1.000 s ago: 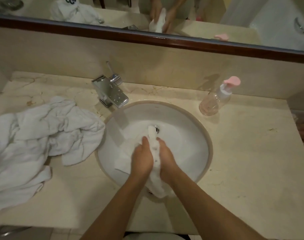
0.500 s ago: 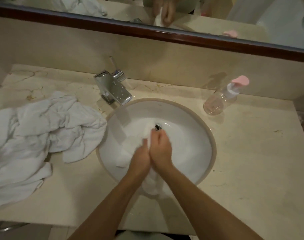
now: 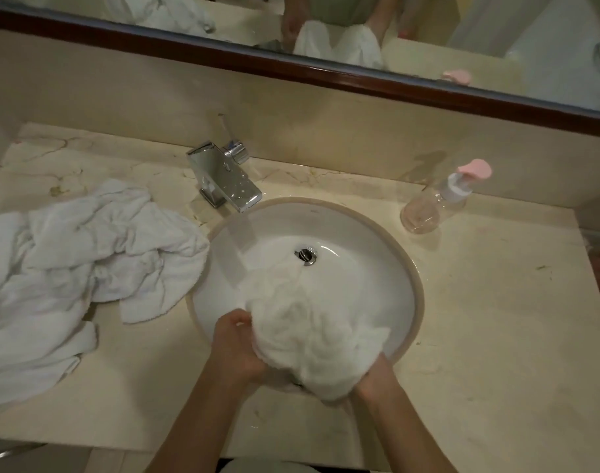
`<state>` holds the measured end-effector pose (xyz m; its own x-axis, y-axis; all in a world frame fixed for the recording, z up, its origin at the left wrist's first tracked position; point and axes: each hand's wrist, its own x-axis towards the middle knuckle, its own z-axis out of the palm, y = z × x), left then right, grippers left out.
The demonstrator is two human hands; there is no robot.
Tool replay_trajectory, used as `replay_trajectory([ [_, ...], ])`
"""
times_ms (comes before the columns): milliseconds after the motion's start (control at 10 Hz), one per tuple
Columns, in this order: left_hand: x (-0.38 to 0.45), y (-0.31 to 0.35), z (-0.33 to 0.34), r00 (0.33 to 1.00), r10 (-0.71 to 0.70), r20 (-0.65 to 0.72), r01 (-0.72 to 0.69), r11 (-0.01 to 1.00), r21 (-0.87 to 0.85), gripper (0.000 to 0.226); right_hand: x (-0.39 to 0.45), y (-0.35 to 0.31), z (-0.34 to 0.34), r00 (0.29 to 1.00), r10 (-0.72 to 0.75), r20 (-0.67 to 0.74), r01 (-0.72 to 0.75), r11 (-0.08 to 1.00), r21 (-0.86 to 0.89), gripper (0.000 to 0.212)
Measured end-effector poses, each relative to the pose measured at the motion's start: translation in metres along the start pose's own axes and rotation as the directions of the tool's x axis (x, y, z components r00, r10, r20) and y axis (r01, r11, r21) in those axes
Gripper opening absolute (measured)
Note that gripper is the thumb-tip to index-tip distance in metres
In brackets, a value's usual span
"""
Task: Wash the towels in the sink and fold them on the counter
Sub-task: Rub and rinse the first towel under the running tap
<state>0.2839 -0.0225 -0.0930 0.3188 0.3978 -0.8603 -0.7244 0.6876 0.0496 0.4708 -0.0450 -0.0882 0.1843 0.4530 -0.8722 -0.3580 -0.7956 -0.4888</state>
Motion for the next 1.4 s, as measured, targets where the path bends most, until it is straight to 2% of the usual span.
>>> replay_trajectory([
  [100,0.01,0.001,-0.005,0.999,0.039,-0.009,-0.038,0.999,0.033,0.065,0.0,0.014,0.006,0.992,0.087,0.093,-0.086,0.996,-0.013,0.031],
  [200,0.014,0.006,0.015,0.893,0.411,-0.183,-0.213,0.746,0.631,0.1,-0.01,-0.011,0.031,0.984,0.026,0.176,0.008,0.982,-0.19,0.034],
  [300,0.007,-0.01,0.038,0.779,0.615,-0.123,-0.181,0.408,0.895,0.071,-0.028,-0.033,0.061,0.957,-0.206,0.203,0.25,0.943,-0.218,0.041],
  [400,-0.017,-0.044,0.063,0.758,0.646,0.091,-0.245,0.152,0.957,0.063,-0.013,-0.052,0.078,0.884,-0.461,0.073,0.458,0.827,-0.326,0.032],
  [500,-0.01,-0.027,0.064,0.79,0.612,0.043,-0.205,0.198,0.958,0.073,0.01,-0.062,0.084,0.93,-0.364,0.052,0.356,0.855,-0.376,0.035],
  [600,0.001,0.003,0.068,0.821,0.563,-0.093,-0.235,0.482,0.844,0.079,-0.001,-0.045,0.089,0.827,-0.487,0.281,0.553,0.616,-0.561,0.034],
  [700,-0.008,-0.018,0.075,0.787,0.616,0.041,-0.248,0.254,0.935,0.069,0.016,-0.068,0.094,0.85,-0.522,0.066,0.454,0.664,-0.594,0.039],
  [800,-0.014,-0.015,0.08,0.778,0.617,0.119,-0.27,0.156,0.95,0.063,0.03,-0.085,0.094,0.917,-0.398,-0.007,0.35,0.816,-0.459,0.031],
  [900,0.01,0.019,0.077,0.79,0.61,0.053,-0.256,0.249,0.934,0.063,0.007,-0.057,0.1,0.86,-0.445,0.249,0.504,0.671,-0.544,0.036],
  [1000,-0.007,-0.006,0.072,0.805,0.573,0.156,-0.26,0.104,0.96,0.046,0.02,-0.066,0.095,0.849,-0.522,0.082,0.457,0.647,-0.61,0.045],
  [1100,-0.024,-0.027,0.057,0.804,0.547,0.234,-0.369,0.149,0.917,0.053,0.038,-0.095,0.072,0.924,-0.349,-0.157,0.335,0.936,-0.108,0.046],
  [1200,-0.015,-0.008,0.039,0.786,0.617,0.03,-0.44,0.526,0.728,0.035,0.039,-0.088,0.031,0.993,-0.12,-0.015,0.115,0.895,0.431,0.055],
  [1300,0.002,0.005,0.009,0.907,0.421,-0.003,-0.412,0.89,0.195,0.033,0.037,-0.048,-0.003,0.994,-0.087,0.067,0.051,0.908,0.417,0.071],
  [1400,-0.001,0.003,-0.009,0.962,0.2,0.188,-0.189,0.979,-0.076,0.052,0.03,-0.002,-0.013,0.985,0.023,0.172,-0.068,0.963,0.26,0.08],
])
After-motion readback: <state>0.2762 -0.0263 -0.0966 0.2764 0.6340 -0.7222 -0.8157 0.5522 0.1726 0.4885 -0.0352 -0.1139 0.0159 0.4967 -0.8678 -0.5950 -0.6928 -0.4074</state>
